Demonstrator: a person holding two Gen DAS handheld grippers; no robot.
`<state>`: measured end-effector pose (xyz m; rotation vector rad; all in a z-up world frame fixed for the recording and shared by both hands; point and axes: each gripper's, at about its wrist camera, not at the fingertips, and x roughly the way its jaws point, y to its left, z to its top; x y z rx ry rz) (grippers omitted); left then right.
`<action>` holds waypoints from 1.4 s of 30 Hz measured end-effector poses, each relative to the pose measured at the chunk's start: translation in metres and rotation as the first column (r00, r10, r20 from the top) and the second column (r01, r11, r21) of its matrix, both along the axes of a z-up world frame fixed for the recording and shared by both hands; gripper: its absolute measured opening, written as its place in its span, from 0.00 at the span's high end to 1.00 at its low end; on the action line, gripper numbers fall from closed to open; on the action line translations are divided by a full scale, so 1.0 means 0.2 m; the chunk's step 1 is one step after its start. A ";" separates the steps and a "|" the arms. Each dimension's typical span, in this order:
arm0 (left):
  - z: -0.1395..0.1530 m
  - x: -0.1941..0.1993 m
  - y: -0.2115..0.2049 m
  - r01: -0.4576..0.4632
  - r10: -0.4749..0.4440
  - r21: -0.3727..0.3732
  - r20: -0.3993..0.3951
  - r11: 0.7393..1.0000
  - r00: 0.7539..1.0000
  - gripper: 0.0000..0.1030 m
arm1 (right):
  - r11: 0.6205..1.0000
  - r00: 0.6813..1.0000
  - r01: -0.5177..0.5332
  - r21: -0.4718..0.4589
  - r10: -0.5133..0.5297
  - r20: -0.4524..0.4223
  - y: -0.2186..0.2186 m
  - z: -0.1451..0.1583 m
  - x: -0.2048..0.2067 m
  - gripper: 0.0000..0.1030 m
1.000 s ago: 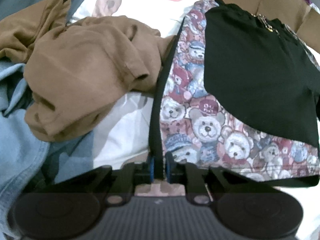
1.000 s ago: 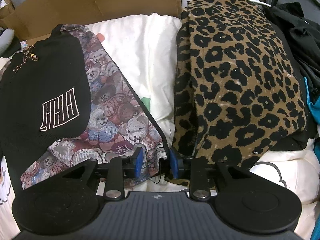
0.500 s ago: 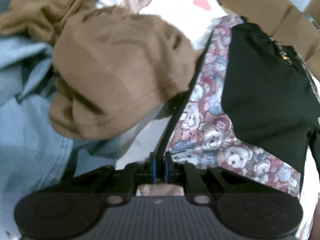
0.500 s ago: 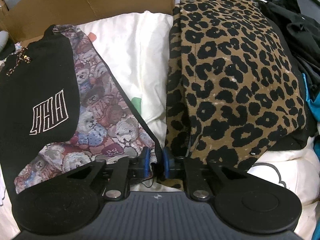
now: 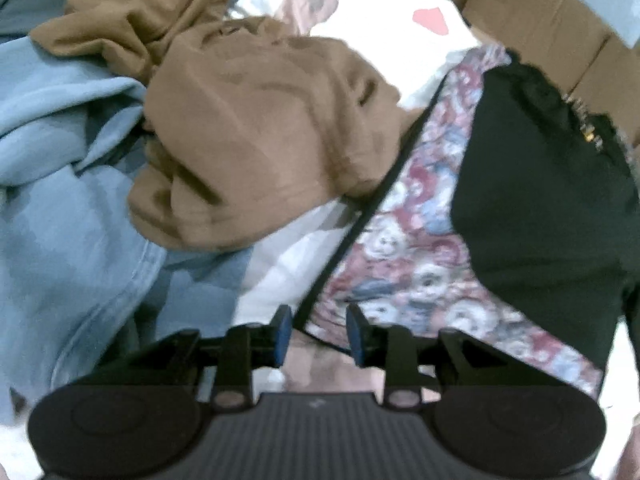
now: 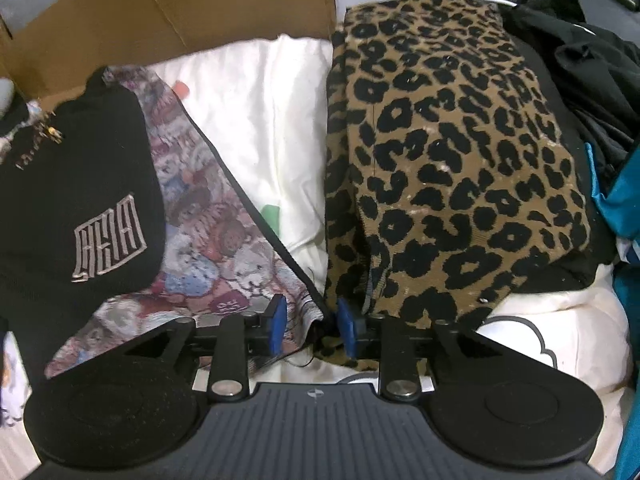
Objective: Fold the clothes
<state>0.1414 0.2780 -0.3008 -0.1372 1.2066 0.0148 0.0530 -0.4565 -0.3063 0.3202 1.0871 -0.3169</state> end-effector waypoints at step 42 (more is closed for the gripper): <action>-0.21 -0.42 -0.94 -0.033 -0.024 -0.462 -0.117 0.886 0.993 0.47 | 0.833 0.906 -0.411 0.371 0.418 0.065 0.90 -0.11 -0.10 0.57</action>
